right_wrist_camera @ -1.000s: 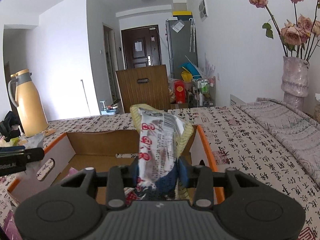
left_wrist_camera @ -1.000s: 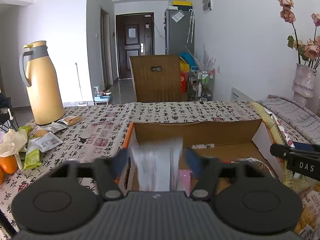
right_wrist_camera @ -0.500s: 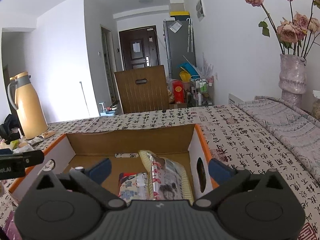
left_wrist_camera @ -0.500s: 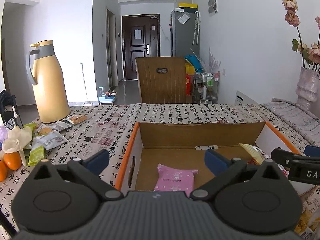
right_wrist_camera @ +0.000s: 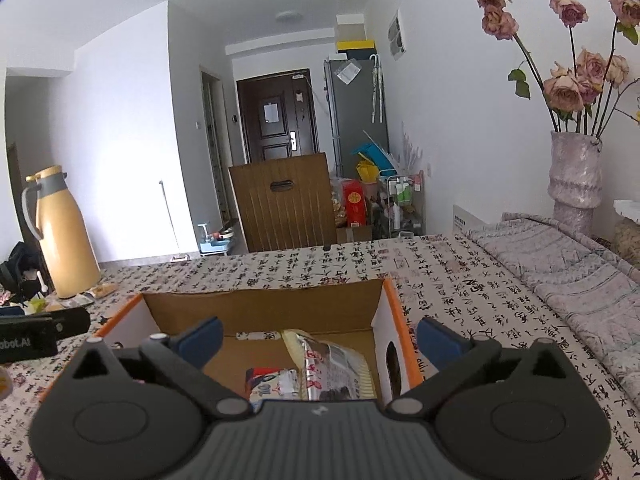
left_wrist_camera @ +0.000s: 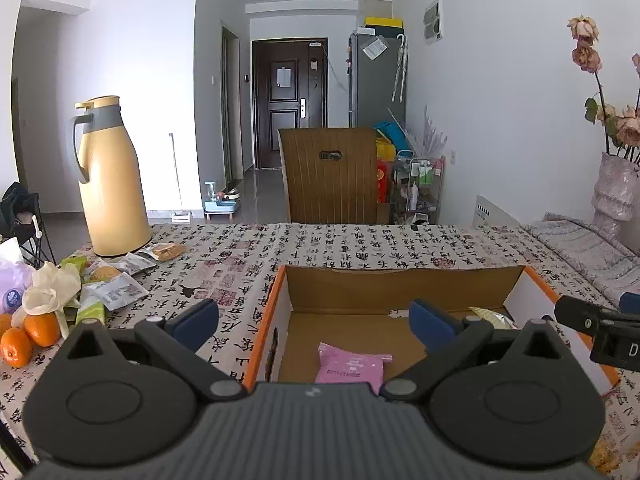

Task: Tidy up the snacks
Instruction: 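Move both grippers back to the snack pile in front of the box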

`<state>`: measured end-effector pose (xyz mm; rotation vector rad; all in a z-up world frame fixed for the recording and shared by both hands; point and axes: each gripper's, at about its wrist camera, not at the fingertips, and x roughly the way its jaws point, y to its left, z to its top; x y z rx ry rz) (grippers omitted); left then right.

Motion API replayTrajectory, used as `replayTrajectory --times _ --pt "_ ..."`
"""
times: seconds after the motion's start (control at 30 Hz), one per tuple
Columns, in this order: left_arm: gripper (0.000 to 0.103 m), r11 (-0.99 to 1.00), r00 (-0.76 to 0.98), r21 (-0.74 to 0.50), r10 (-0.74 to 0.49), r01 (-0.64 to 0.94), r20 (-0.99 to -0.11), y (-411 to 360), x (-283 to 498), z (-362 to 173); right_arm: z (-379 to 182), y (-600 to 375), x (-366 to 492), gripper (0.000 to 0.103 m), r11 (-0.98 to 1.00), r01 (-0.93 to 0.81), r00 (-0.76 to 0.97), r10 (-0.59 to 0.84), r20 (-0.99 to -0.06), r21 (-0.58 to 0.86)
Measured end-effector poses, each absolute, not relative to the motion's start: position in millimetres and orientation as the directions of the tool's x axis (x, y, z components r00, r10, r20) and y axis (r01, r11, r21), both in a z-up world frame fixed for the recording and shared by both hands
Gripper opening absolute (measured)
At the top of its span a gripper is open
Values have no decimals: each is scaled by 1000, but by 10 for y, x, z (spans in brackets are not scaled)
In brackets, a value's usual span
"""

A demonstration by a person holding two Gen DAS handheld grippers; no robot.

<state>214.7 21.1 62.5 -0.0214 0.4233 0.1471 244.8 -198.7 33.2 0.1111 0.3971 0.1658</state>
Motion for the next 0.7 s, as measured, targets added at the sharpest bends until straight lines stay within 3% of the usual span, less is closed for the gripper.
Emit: replayTrajectory --times 0.33,0.7 --pt "103 993 912 9 111 -117 -394 180 1772 730 432 -2013 2048 103 981 -150 912 186 -365 125" --pt "103 996 898 -13 70 -84 -435 251 1248 521 251 -2022 1545 103 979 -165 896 200 -396 119"
